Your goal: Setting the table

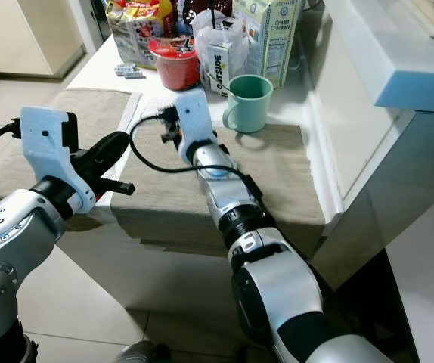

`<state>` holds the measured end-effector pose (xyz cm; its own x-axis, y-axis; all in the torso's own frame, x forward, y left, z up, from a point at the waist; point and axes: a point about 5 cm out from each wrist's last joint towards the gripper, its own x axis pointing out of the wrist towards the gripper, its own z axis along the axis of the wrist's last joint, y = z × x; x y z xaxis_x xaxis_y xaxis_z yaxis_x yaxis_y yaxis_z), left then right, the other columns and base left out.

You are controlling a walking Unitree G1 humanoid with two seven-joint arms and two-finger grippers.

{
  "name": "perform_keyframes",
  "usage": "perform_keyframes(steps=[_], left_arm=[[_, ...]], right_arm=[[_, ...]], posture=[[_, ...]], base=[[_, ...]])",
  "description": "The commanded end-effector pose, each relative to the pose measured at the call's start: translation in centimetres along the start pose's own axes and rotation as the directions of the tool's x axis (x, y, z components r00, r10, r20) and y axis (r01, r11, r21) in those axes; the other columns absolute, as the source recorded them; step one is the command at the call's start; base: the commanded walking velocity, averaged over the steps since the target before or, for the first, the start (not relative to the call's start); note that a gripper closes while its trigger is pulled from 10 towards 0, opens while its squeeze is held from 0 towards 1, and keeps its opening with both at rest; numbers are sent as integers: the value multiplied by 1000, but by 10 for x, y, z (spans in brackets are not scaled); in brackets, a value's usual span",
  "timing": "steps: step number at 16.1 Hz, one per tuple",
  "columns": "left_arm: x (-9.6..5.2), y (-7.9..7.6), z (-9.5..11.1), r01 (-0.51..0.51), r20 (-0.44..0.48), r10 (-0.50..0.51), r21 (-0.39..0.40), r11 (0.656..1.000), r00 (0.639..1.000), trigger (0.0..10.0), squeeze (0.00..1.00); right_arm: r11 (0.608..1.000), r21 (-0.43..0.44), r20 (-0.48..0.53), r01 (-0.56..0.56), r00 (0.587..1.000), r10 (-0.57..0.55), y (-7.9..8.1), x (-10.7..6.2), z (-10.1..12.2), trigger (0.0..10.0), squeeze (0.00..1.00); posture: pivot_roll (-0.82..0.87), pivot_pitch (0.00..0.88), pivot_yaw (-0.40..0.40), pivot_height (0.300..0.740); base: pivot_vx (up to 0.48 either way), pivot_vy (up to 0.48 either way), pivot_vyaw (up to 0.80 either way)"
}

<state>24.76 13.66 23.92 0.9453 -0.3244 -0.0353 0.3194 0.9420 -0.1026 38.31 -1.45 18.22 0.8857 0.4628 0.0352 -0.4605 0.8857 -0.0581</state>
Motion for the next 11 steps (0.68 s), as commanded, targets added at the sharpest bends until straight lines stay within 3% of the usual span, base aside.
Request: perform_keyframes(steps=[1,5,6,7,9,11], left_arm=[[1,1,0,-1,4,1,9,1000,1000,10000,0],[1,0,0,1,3,-1,11,1000,1000,10000,0],[1,0,0,0,3,0,11,1000,1000,10000,0],[1,1,-1,-3,1,3,8,1000,1000,10000,0],[1,1,-2,-3,-1,3,4,1000,1000,10000,0],[4,0,-3,5,-2,-5,0,1000,1000,10000,0]], right_arm=[[1000,-11,-21,-14,1000,14,2,0,-3,10000,1000],[999,-46,-8,14,1000,-15,-2,0,1,10000,1000],[998,-57,-6,20,1000,-21,-3,0,1,10000,380],[992,-117,6,39,999,-39,-18,-5,3,10000,0],[984,-158,19,78,997,-76,-33,-12,3,10000,0],[953,-264,53,151,988,-142,-55,-24,4,10000,0]], posture=[[73,51,62,740],[68,54,64,740],[66,55,62,740],[60,58,62,740],[60,58,62,740],[18,64,68,740]], base=[[0,0,0],[0,0,0],[0,0,0],[0,0,0],[0,0,0],[0,0,0]])
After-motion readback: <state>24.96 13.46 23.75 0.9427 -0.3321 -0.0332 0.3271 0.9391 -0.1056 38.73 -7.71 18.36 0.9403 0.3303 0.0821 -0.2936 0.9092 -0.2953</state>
